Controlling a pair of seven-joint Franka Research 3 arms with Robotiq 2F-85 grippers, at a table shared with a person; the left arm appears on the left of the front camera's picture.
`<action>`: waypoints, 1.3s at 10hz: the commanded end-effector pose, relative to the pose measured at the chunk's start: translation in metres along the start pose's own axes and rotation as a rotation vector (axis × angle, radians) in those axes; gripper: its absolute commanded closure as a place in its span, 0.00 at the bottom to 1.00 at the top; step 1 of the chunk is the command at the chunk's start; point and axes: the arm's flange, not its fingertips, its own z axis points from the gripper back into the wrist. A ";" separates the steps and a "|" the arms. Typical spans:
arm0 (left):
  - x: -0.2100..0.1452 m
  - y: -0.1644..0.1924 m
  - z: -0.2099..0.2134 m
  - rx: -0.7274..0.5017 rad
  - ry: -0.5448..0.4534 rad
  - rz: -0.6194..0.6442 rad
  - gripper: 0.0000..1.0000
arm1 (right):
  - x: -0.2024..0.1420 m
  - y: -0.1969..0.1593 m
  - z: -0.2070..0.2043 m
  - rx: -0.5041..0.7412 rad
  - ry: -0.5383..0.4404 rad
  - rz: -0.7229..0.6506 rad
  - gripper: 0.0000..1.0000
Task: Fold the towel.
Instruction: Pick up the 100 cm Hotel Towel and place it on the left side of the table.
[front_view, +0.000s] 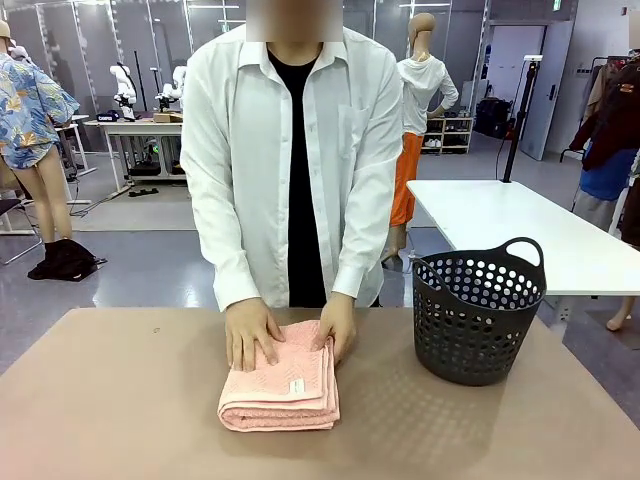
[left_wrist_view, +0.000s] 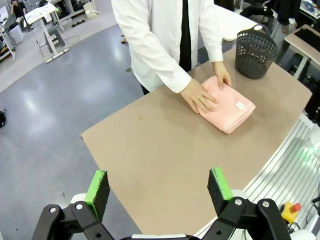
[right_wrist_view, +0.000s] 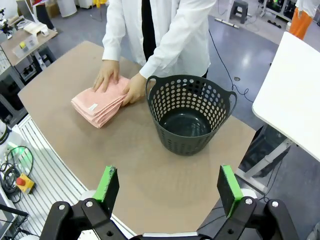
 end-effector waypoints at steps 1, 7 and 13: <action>0.004 0.000 0.001 -0.013 -0.015 -0.015 0.00 | 0.000 -0.001 0.000 -0.002 -0.002 -0.002 0.00; 0.004 0.000 0.001 -0.013 -0.015 -0.015 0.00 | 0.000 -0.001 0.000 -0.002 -0.002 -0.002 0.00; 0.004 0.000 0.001 -0.013 -0.015 -0.015 0.00 | 0.000 -0.001 0.000 -0.002 -0.002 -0.002 0.00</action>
